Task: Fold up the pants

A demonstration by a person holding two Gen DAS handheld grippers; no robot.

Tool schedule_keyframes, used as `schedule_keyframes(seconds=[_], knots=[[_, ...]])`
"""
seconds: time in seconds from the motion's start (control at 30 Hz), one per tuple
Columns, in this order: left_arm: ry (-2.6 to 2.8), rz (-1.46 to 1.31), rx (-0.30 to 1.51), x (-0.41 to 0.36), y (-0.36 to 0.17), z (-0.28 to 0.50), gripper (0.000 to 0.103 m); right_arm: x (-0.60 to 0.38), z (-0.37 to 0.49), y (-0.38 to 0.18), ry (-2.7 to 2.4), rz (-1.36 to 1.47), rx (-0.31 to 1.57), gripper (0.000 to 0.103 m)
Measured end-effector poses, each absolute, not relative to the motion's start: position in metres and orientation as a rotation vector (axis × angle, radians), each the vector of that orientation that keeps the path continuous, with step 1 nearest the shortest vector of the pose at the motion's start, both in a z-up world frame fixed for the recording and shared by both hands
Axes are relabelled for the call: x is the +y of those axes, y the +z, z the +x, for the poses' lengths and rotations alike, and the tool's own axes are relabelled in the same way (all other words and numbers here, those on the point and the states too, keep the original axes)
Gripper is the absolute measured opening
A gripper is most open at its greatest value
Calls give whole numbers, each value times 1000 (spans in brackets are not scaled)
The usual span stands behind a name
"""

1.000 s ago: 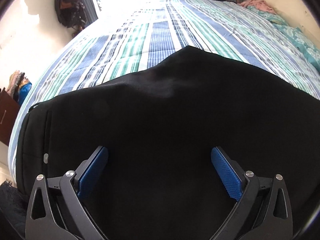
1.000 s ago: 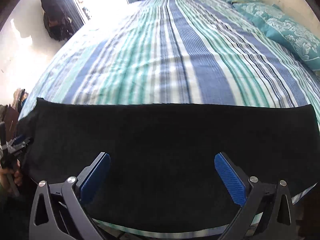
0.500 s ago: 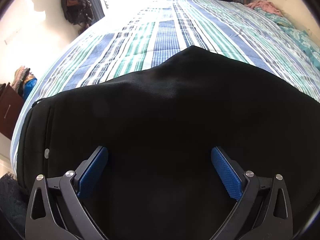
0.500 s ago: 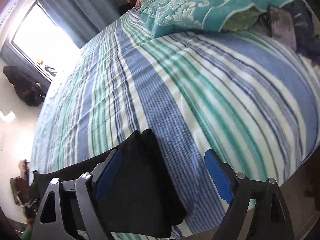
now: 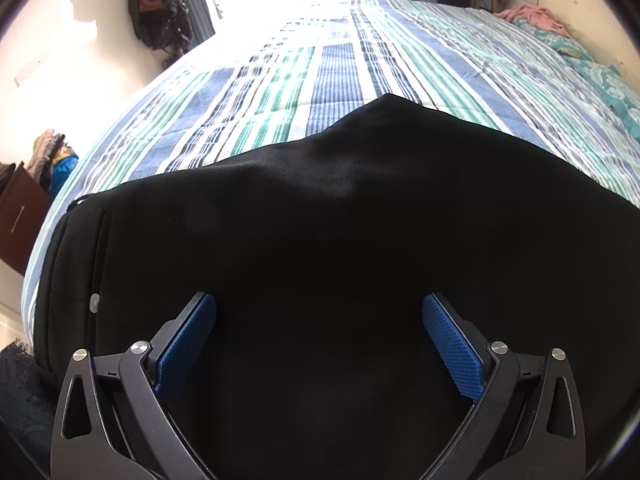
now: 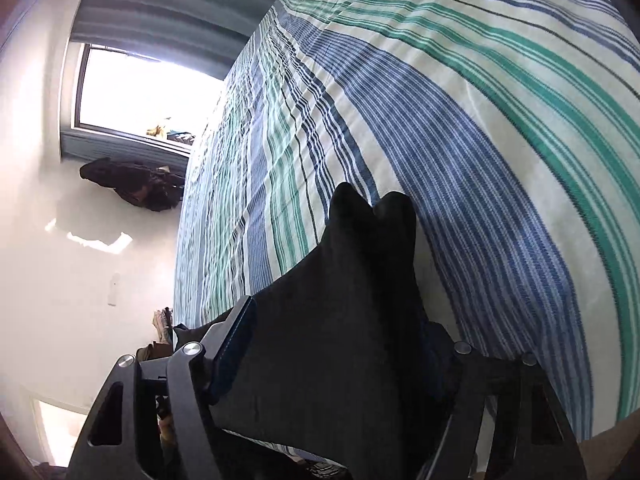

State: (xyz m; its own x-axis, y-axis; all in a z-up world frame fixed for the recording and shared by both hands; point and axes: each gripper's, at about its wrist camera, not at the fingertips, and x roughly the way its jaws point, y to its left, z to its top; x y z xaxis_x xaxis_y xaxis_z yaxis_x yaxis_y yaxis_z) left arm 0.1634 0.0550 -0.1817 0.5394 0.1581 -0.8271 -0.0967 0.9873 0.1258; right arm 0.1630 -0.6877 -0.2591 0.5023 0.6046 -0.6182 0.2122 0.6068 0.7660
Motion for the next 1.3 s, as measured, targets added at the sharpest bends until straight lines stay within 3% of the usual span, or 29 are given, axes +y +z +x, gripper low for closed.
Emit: schedule_keyframes(seconds=[0.03, 0.07, 0.1, 0.43, 0.67, 0.83, 0.9, 0.93, 0.97, 1.0, 1.13, 1.23, 1.3], knots=[[150, 67, 988, 55, -182, 163, 103, -686, 164, -261, 245, 917, 1064, 48], [149, 66, 986, 56, -182, 163, 103, -687, 163, -265, 193, 926, 1088, 19], [148, 66, 985, 56, -182, 163, 103, -688, 161, -269, 153, 954, 1106, 16], [106, 13, 1019, 67, -173, 154, 102, -592, 141, -197, 488, 1121, 862, 15], [82, -64, 989, 96, -164, 143, 102, -416, 160, -192, 635, 1249, 819, 15], [91, -121, 969, 122, -160, 135, 102, -262, 187, -208, 641, 1134, 897, 15], [80, -121, 966, 125, -160, 133, 102, -197, 195, -213, 618, 991, 948, 21], [77, -114, 966, 125, -160, 132, 102, -167, 199, -218, 587, 902, 994, 31], [73, -106, 966, 125, -160, 130, 102, -139, 202, -223, 560, 813, 1053, 49], [68, -105, 966, 126, -160, 128, 102, -117, 204, -227, 555, 741, 1102, 56], [49, -156, 960, 134, -156, 126, 102, -98, 178, -206, 684, 613, 1040, 67], [71, -164, 948, 132, -149, 127, 101, -134, 137, -183, 631, 448, 898, 81], [41, -174, 901, 123, -136, 124, 98, -171, 110, -177, 506, 337, 836, 84]])
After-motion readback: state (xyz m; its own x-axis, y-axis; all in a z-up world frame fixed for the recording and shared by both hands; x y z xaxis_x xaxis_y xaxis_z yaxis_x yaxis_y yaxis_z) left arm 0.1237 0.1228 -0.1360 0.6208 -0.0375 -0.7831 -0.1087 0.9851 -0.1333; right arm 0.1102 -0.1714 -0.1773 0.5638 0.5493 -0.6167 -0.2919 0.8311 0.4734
